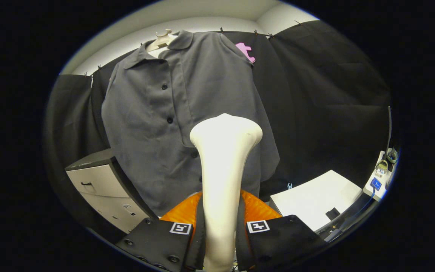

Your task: Iron the clothes twice with a garment steamer, once on the left side and once on the right side.

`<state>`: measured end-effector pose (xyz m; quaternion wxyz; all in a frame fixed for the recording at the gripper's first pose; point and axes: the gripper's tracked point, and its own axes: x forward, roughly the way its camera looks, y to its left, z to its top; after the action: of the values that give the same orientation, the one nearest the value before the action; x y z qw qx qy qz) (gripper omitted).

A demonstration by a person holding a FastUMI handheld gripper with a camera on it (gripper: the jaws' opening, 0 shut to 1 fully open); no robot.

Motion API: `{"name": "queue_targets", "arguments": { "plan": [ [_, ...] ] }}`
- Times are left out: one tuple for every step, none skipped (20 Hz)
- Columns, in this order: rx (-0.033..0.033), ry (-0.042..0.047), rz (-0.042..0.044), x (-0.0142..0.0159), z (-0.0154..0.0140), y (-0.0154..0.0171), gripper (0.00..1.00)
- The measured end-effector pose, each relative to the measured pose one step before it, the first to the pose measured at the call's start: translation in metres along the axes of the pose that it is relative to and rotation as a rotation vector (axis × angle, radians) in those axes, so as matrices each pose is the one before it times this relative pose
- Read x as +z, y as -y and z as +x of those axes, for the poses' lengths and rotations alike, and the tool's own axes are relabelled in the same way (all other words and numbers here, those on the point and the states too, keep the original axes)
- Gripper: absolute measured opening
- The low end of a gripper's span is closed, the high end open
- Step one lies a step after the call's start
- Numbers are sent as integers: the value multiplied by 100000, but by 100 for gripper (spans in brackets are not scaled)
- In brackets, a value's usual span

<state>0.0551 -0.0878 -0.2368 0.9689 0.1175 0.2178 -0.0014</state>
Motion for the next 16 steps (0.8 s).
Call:
{"name": "queue_targets", "arguments": {
  "plan": [
    [730, 1424, -581, 829, -692, -646, 39],
    [1219, 1056, -556, 663, -686, -636, 39],
    [1525, 1243, -255, 773, -641, -875, 40],
    [1166, 1308, -516, 767, -612, -757, 40],
    [598, 1130, -752, 625, -579, -653, 40],
    [561, 1336, -660, 646, -656, -529, 40],
    [599, 1177, -367, 622, -450, -604, 40],
    [690, 1197, -158, 580, -501, -610, 39],
    [715, 999, -49, 573, -381, -535, 39],
    [496, 821, -396, 518, -434, -404, 39],
    [282, 679, -772, 376, -385, -340, 39],
    [216, 633, -960, 407, -363, -299, 39],
    [301, 651, -836, 380, -283, -405, 40],
    [330, 624, -502, 414, -378, -330, 39],
    [370, 357, 136, 358, -208, -386, 39],
    [608, 389, 491, 400, -281, -447, 40]
  ]
}}
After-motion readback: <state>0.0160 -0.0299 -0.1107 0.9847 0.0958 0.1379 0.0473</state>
